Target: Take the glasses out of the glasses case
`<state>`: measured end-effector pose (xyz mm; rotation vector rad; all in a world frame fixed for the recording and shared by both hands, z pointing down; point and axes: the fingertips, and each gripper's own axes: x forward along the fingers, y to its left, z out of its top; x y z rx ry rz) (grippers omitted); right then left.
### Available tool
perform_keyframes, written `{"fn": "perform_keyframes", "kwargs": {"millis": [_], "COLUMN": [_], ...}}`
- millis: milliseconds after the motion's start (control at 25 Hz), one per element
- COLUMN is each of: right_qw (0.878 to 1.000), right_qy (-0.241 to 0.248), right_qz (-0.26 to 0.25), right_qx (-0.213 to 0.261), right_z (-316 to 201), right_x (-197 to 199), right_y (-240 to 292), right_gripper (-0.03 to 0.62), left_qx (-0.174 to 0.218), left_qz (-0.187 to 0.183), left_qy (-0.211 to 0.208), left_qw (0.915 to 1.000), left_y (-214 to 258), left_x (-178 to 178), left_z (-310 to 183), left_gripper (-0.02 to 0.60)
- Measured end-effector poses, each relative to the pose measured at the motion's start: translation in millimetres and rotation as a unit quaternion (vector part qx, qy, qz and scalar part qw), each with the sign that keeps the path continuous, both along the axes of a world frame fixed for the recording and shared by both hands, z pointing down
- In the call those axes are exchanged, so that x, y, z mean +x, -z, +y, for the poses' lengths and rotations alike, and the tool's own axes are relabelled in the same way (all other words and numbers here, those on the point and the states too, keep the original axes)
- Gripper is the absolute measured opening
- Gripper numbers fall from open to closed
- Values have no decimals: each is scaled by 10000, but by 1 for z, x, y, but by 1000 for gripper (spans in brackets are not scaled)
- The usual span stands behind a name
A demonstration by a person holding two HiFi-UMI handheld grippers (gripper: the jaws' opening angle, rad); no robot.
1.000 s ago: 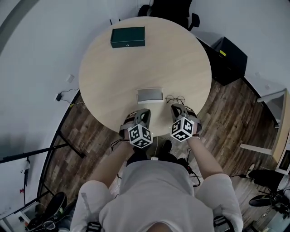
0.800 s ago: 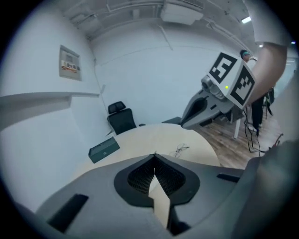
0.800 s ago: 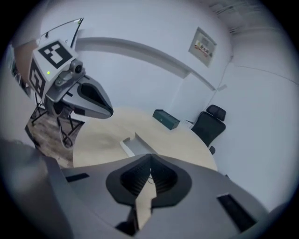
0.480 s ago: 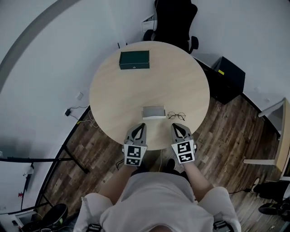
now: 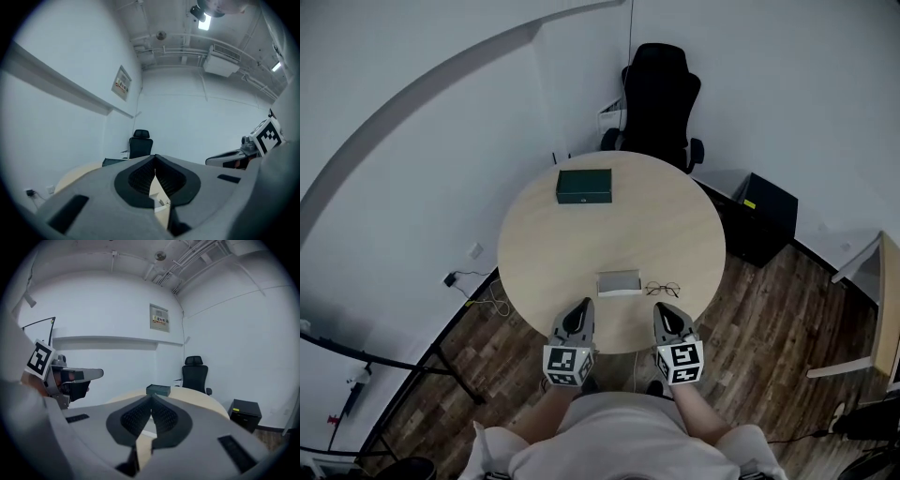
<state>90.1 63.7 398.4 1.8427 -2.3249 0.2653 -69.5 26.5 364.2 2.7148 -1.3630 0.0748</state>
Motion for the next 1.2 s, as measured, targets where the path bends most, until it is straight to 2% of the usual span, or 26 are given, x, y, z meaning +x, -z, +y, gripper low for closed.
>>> {"fn": "perform_keyframes", "kwargs": {"millis": [200, 560, 880, 1200], "right_qw": [9997, 9988, 9987, 9988], "right_qy": [-69, -131, -155, -144], "right_qz": [-191, -261, -217, -241], "right_qx": [132, 382, 426, 395], "right_z": [11, 15, 19, 20], "right_x": [-3, -5, -10, -10], "right_y": [13, 34, 36, 35], "right_gripper": [12, 12, 12, 12], "left_qx": [217, 204, 205, 152], "left_qz": [67, 248, 105, 150], "left_qy": [79, 212, -31, -74], "left_qw": [9997, 9993, 9997, 9997], "left_y": [18, 26, 23, 23], "left_x": [-8, -18, -10, -8], "left_z": [12, 18, 28, 29], "left_gripper": [9, 9, 9, 9]}}
